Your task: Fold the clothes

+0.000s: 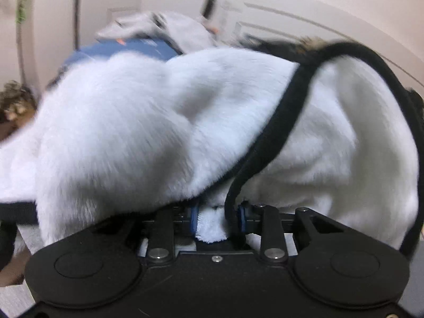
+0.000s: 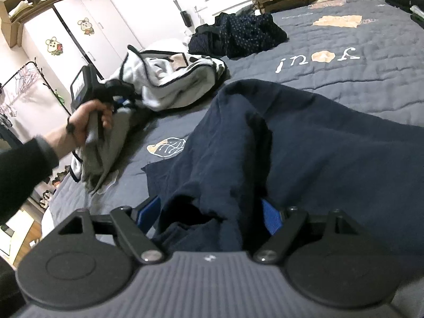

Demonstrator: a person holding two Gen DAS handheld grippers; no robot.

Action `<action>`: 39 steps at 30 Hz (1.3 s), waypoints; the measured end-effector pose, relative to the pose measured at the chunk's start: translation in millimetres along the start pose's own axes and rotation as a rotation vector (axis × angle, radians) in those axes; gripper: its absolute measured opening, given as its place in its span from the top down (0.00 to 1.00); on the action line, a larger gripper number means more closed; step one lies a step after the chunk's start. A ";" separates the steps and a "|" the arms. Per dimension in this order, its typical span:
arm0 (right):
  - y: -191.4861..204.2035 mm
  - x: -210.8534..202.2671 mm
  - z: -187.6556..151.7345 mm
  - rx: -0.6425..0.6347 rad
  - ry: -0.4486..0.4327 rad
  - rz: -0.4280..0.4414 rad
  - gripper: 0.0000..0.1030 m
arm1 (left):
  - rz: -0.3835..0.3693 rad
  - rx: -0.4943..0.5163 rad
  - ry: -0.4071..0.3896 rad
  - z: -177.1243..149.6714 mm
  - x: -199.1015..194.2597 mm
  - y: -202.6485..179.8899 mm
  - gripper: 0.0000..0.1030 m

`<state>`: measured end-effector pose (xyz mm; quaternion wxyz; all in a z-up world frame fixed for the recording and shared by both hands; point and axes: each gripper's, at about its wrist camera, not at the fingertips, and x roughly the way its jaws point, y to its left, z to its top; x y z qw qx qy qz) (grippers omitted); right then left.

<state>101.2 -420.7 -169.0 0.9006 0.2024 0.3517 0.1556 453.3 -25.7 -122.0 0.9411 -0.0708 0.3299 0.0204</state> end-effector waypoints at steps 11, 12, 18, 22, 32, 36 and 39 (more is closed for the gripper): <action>-6.1 -10.9 6.8 0.026 -0.014 0.002 0.23 | -0.130 0.112 0.006 -40.2 -89.2 -31.4 0.16; -5.9 -11.7 6.6 0.028 -0.012 0.001 0.23 | -0.141 0.136 -0.013 -51.0 -105.5 -36.7 0.13; 3.5 -22.2 0.2 0.007 -0.006 0.009 0.23 | -0.328 0.215 -0.026 -119.7 -202.6 -83.8 0.06; 5.9 -28.6 -6.3 0.002 -0.008 0.015 0.23 | -0.478 0.235 0.003 -168.4 -250.3 -107.8 0.06; -5.6 -63.0 -18.7 0.024 -0.030 -0.031 0.23 | -0.464 0.713 -0.106 -255.5 -286.3 -153.1 0.08; -5.1 -76.7 -26.6 0.011 -0.050 -0.018 0.23 | -0.473 0.817 -0.122 -273.4 -284.0 -169.5 0.14; -0.2 -78.9 -32.0 -0.021 -0.048 0.013 0.23 | -0.473 0.848 -0.110 -280.2 -278.2 -180.6 0.31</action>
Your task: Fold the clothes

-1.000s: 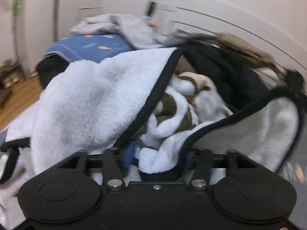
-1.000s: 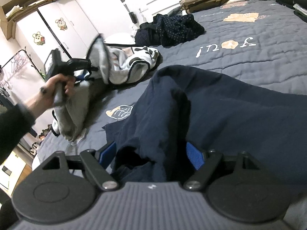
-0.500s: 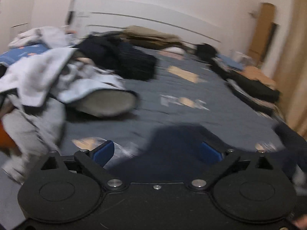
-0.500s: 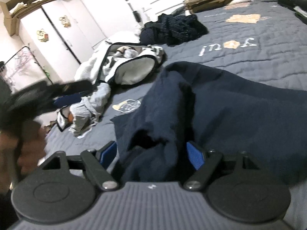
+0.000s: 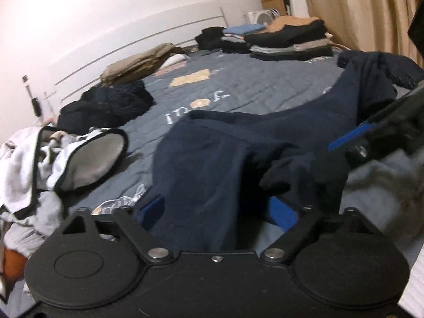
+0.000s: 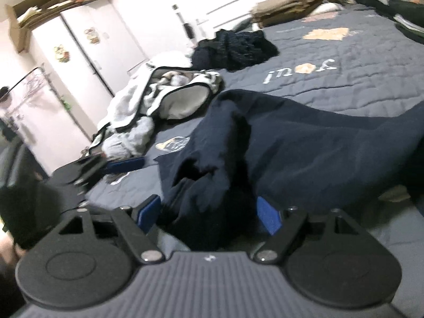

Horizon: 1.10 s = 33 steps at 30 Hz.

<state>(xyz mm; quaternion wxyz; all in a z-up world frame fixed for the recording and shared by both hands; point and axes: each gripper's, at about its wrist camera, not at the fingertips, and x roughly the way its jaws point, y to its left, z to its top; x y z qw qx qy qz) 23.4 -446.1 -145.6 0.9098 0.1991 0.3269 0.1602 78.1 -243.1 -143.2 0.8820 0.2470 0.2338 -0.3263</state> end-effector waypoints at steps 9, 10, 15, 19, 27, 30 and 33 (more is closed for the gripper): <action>4.4 19.7 -16.8 -0.069 0.050 0.000 0.23 | 0.022 -0.124 0.090 -3.4 40.3 23.5 0.93; 5.6 23.9 -18.5 -0.082 0.051 -0.009 0.23 | 0.017 -0.184 0.067 -1.6 36.0 34.4 0.94; 9.8 39.8 -24.8 -0.120 0.025 -0.011 0.26 | 0.021 -0.425 -0.092 3.3 5.0 84.3 0.95; 13.0 34.8 -20.0 -0.141 -0.050 -0.017 0.74 | 0.049 -0.506 -0.156 3.1 -9.4 106.3 0.95; 1.3 -69.1 35.4 -0.022 -0.525 -0.017 0.92 | -0.105 -0.575 -0.383 13.8 -57.2 114.5 0.95; 0.9 -90.7 43.7 -0.033 -0.559 0.007 0.92 | -0.147 -0.552 -0.397 16.3 -60.6 109.0 0.95; -11.7 -80.0 46.4 -0.033 -0.461 -0.039 0.91 | -0.138 -0.526 -0.269 16.4 -39.6 102.0 0.95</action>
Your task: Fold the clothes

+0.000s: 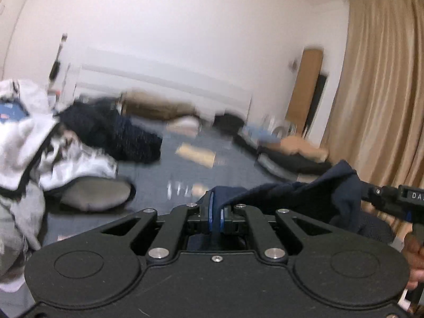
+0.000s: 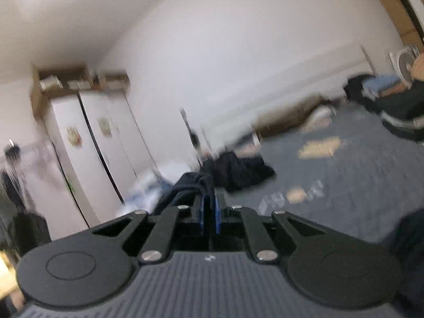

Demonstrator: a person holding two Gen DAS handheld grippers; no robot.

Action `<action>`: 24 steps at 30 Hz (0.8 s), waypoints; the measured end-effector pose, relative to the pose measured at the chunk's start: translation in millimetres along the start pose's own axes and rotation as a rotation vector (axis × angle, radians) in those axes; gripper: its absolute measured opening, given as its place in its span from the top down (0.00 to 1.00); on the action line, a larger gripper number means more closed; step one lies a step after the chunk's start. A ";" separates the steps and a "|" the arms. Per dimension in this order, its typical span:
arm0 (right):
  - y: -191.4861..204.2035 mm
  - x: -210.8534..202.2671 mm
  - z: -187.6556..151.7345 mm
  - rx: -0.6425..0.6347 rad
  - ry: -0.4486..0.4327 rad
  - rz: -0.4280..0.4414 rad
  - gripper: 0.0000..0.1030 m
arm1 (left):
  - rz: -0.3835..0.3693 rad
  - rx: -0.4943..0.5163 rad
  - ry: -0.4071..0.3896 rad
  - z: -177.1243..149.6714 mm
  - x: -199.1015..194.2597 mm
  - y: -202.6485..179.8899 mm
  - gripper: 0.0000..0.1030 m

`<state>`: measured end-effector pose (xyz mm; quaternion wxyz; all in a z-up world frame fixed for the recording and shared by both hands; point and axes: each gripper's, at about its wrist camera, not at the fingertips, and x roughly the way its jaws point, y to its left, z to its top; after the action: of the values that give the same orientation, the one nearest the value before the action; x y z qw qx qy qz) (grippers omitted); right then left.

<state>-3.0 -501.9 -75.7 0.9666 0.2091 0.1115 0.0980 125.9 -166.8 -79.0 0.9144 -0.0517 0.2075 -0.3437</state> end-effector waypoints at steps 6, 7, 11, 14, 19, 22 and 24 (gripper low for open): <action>-41.4 38.2 -35.2 0.052 0.273 -0.210 0.85 | 0.152 0.077 0.204 -17.7 39.3 -2.8 0.93; -42.3 35.1 -35.1 0.060 0.291 -0.203 0.81 | 0.140 0.072 0.194 -14.7 36.1 -3.5 0.85; -38.5 12.9 -26.4 0.031 0.279 -0.141 0.47 | 0.089 0.090 0.089 -7.3 5.6 -13.2 0.24; -29.5 10.1 -29.6 -0.030 0.297 -0.085 0.39 | -0.007 0.134 0.037 -6.9 -8.2 -26.7 0.25; -11.1 26.1 -58.9 -0.150 0.402 -0.043 0.38 | -0.100 0.200 0.056 -17.8 -5.5 -49.5 0.26; 2.0 27.3 -68.9 -0.130 0.411 -0.003 0.38 | -0.095 0.230 0.075 -22.5 1.1 -55.4 0.26; 11.7 28.5 -73.3 -0.111 0.400 0.035 0.38 | -0.061 0.218 0.083 -23.8 5.4 -48.7 0.26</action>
<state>3.8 -456.7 -140.7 0.9333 0.1339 0.2922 0.1603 90.1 -206.0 -90.9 0.8943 0.0560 0.2048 -0.3939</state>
